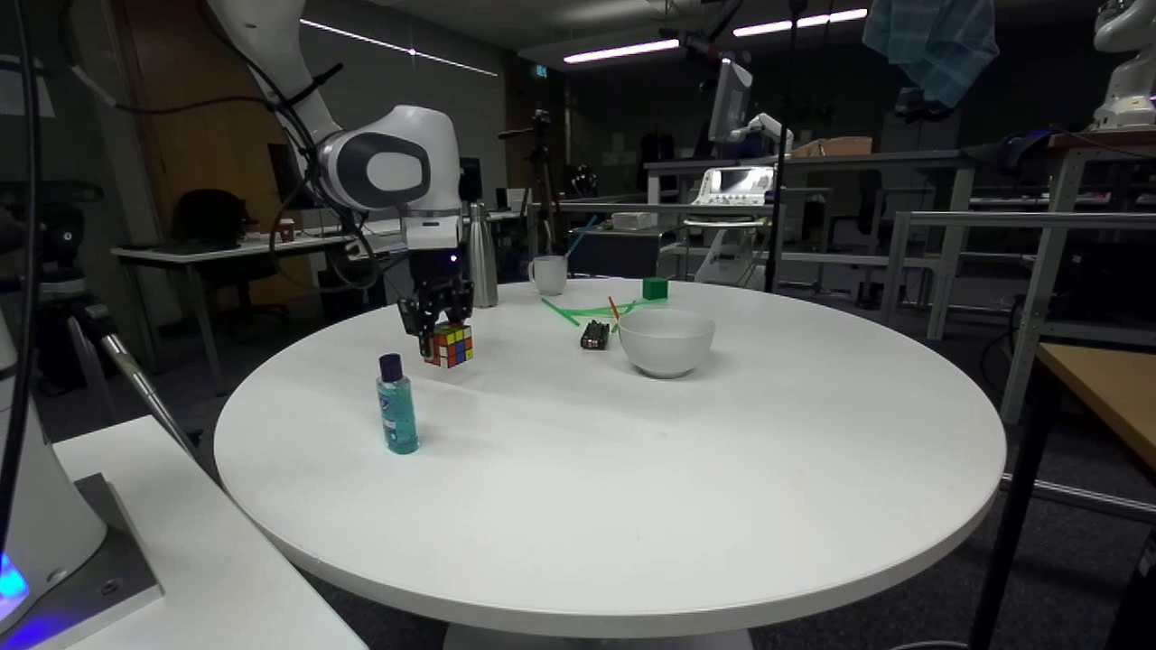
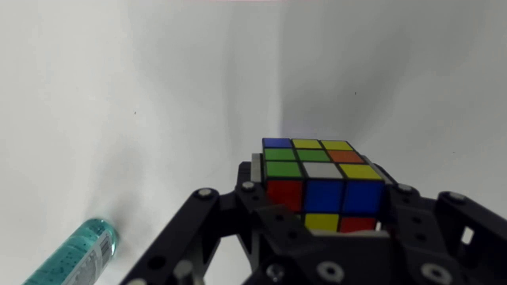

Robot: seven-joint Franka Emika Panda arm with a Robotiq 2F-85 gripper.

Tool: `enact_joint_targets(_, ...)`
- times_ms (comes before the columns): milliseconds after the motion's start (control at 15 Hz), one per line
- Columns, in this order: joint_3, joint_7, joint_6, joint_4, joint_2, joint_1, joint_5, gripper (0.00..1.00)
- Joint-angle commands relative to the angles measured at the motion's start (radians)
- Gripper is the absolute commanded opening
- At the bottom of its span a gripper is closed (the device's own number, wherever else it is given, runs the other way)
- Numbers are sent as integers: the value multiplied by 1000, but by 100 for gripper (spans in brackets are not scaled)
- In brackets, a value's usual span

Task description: Move the Rubik's cube to the right

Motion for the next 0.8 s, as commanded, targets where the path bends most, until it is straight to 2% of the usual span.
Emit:
enact_joint_targets(0,-9,22,13,34,45,-9,-7,34)
enact_joint_targets(600,-21,13,14,66,76,-7,-9,34)
enact_joint_targets(733,-17,6,13,68,72,-7,-8,83)
